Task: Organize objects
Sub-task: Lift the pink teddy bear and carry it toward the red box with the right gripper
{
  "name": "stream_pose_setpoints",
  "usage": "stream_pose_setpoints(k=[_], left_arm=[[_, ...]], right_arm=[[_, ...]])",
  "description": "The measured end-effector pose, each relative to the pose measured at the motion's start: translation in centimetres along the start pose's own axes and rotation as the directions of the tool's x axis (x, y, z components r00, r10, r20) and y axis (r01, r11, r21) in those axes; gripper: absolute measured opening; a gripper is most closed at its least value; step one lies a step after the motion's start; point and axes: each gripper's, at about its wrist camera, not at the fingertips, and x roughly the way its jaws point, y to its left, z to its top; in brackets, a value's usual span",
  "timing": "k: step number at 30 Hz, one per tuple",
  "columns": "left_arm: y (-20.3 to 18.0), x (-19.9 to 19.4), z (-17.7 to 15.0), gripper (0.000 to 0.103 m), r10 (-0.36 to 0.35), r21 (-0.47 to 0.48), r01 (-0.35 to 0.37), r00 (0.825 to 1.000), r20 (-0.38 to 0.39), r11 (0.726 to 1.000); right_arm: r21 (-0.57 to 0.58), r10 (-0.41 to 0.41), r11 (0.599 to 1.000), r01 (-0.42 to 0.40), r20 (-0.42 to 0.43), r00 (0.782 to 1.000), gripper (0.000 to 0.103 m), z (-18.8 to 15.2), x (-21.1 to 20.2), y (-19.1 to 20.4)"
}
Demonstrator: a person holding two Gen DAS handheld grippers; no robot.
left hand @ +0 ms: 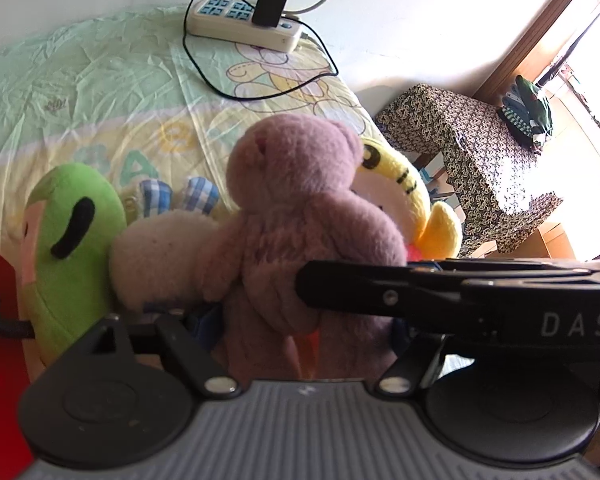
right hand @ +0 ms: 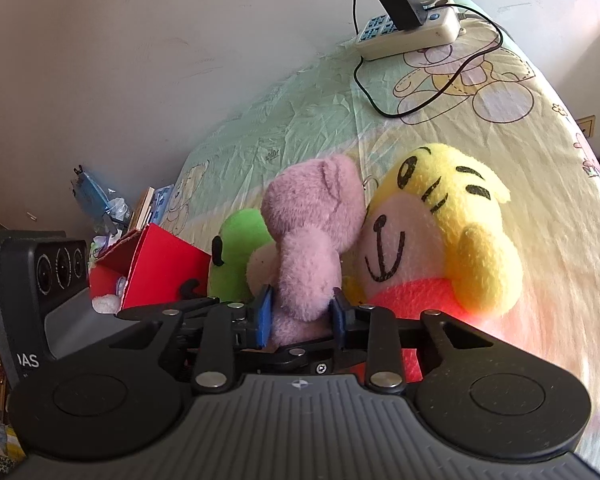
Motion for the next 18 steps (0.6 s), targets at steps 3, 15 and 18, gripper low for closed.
stream_pose_setpoints(k=[3, 15, 18], left_arm=[[-0.2, -0.4, -0.3, 0.073, 0.001, 0.000, -0.001, 1.000, 0.005, 1.000], [-1.3, -2.7, -2.2, 0.073, 0.025, 0.010, -0.025, 0.999, 0.036, 1.000], [-1.4, -3.2, -3.0, 0.073, 0.026, 0.005, -0.026, 0.999, 0.034, 1.000]], right_arm=[[-0.027, -0.008, 1.000, 0.008, 0.006, 1.000, 0.031, -0.3, -0.3, 0.6], [-0.084, -0.020, 0.996, 0.021, 0.013, 1.000, 0.031, -1.7, -1.6, 2.9], [-0.098, -0.025, 0.995, 0.026, 0.007, 1.000, 0.031, -2.3, -1.8, 3.5]])
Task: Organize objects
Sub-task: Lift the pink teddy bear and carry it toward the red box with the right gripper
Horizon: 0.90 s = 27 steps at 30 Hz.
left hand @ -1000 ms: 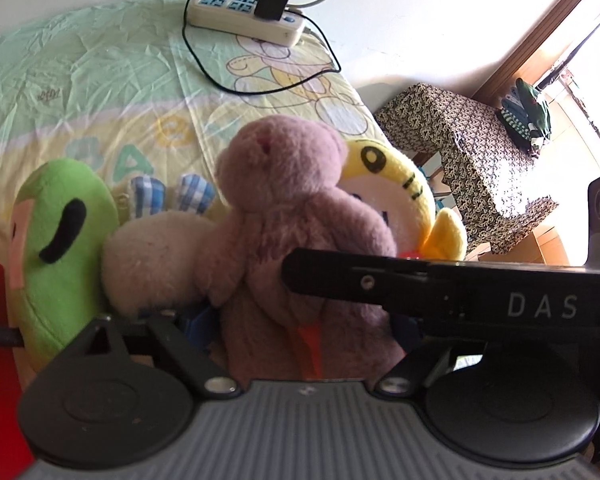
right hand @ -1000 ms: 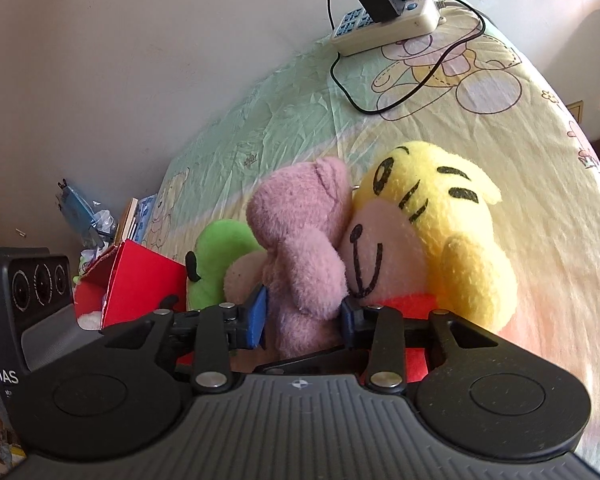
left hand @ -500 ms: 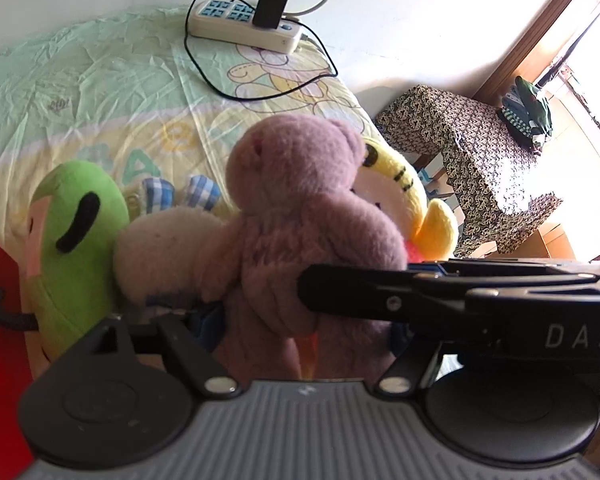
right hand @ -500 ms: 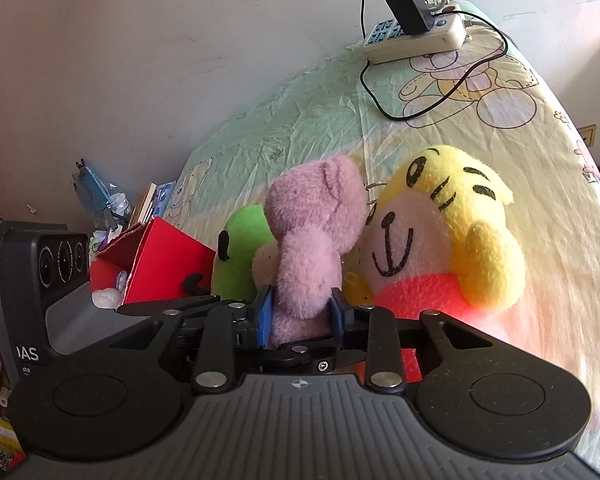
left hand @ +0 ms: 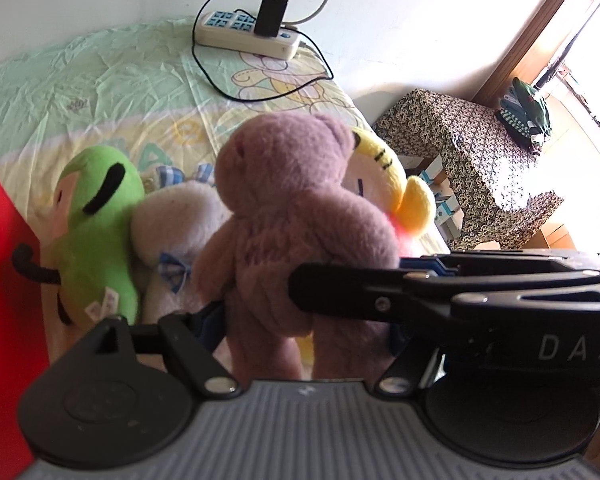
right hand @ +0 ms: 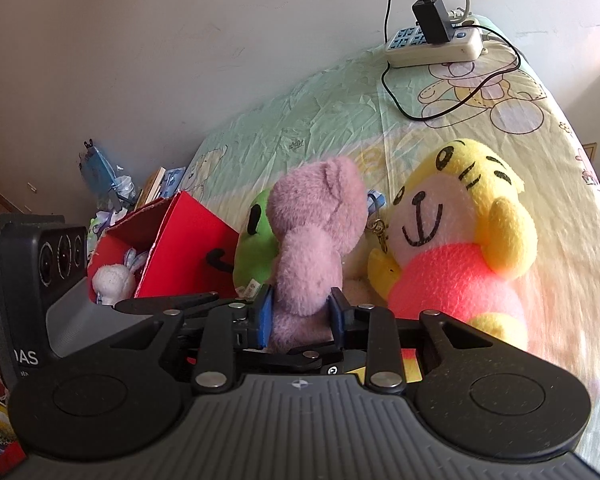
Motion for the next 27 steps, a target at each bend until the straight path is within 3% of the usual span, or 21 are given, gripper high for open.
stream_pose_setpoints(k=[11, 22, 27], left_arm=[[-0.5, -2.6, -2.9, 0.073, 0.013, -0.003, -0.012, 1.000, 0.015, 1.000], [-0.1, -4.6, -7.0, 0.073, 0.063, 0.001, -0.063, 0.998, -0.012, 0.998], [0.9, -6.1, -8.7, 0.073, 0.053, 0.030, -0.052, 0.998, -0.027, 0.998]], right_arm=[[-0.048, 0.010, 0.999, -0.011, -0.012, 1.000, 0.031, -2.2, -1.1, 2.3], [-0.078, 0.029, 0.996, -0.035, -0.074, 0.997, 0.031, -5.2, -0.7, 4.7], [-0.072, 0.015, 0.997, -0.021, -0.093, 0.996, 0.031, -6.7, -0.4, 6.8]])
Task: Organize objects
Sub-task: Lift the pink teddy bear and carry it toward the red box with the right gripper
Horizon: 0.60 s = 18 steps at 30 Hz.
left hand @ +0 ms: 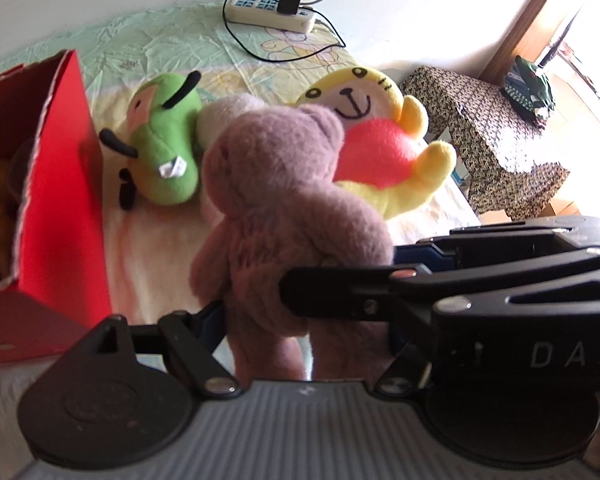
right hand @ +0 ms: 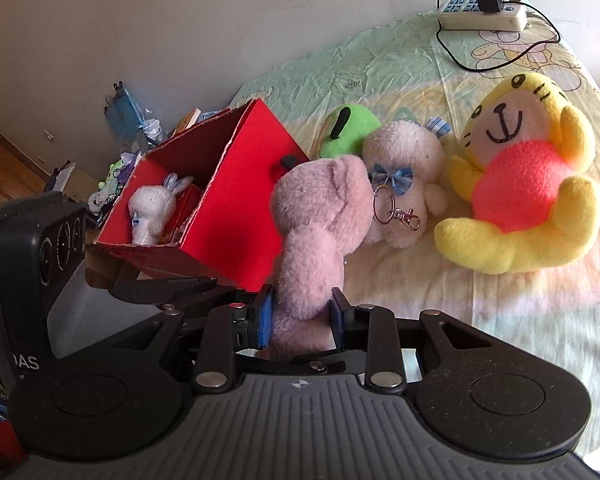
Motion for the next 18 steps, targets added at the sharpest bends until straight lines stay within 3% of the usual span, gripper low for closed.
stream_pose_setpoints(k=[18], left_arm=[[7.4, -6.9, -6.0, 0.073, -0.061, 0.127, 0.074, 0.993, -0.103, 0.989]], right_arm=[[0.056, 0.044, 0.998, -0.037, -0.124, 0.991, 0.031, -3.5, 4.2, 9.4]])
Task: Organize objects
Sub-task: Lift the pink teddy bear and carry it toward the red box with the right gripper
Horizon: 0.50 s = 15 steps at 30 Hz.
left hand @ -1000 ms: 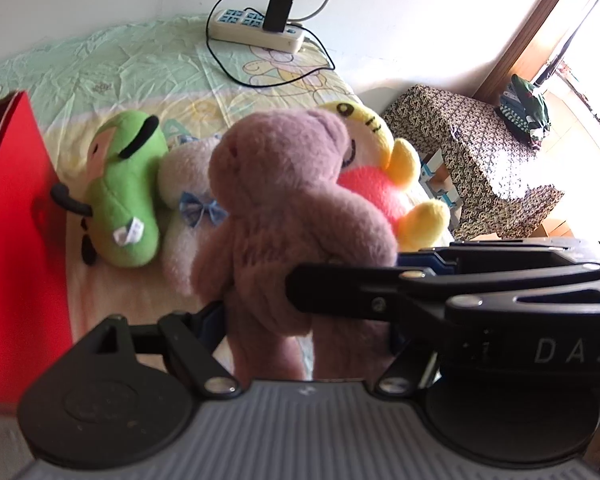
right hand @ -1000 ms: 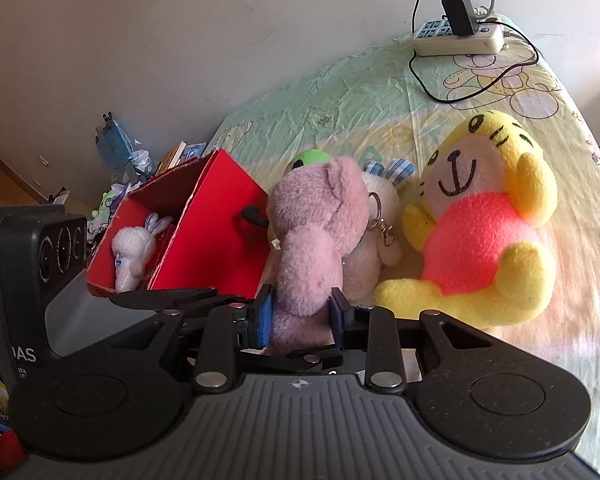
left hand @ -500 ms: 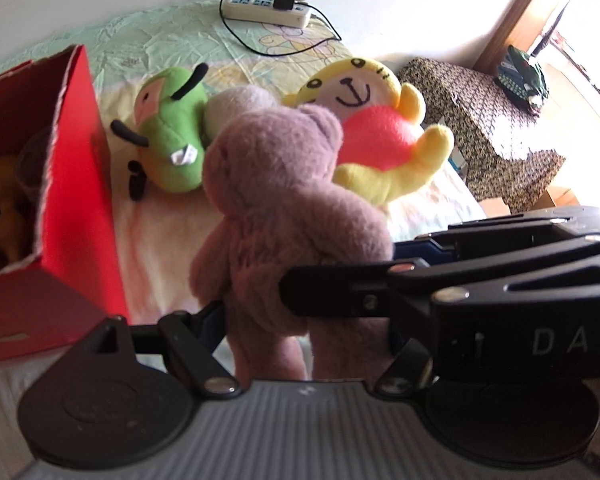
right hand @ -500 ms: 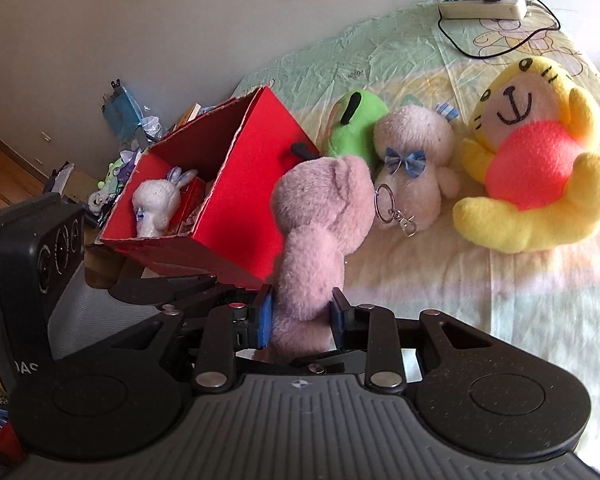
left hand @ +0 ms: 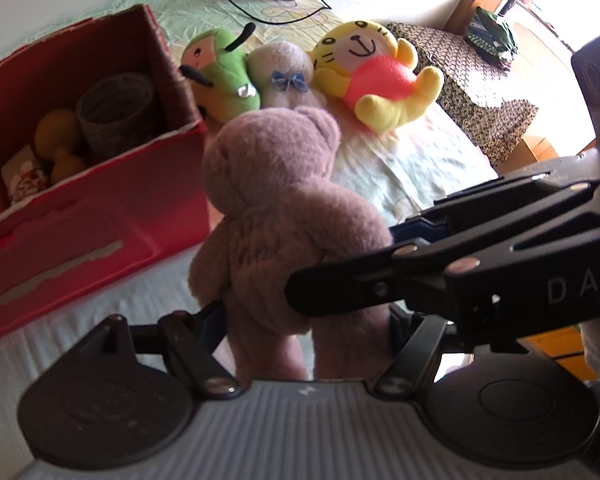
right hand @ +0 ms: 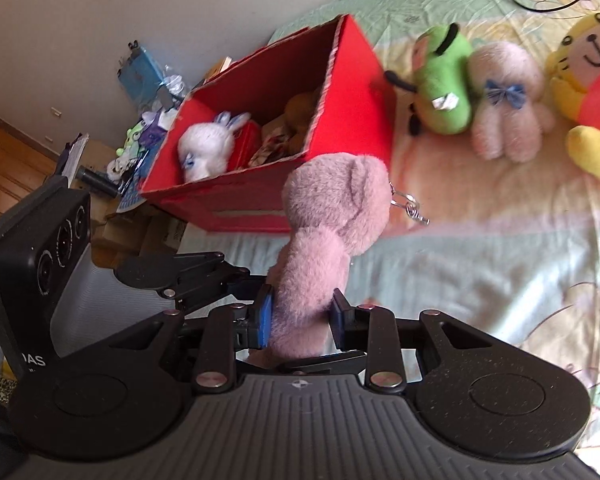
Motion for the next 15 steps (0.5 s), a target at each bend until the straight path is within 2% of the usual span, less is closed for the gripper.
stream_pose_setpoints(k=[6, 15], left_arm=[[2.3, -2.4, -1.8, 0.073, 0.012, 0.015, -0.012, 1.000, 0.007, 1.000], [5.8, -7.9, -4.1, 0.073, 0.061, -0.014, -0.059, 0.993, 0.097, 0.998]], right_arm=[[-0.037, 0.025, 0.999, -0.026, -0.023, 0.999, 0.031, -0.1, 1.6, 3.3], [-0.151, 0.100, 0.983, -0.102, -0.020, 0.995, 0.031, 0.9, 3.0, 8.9]])
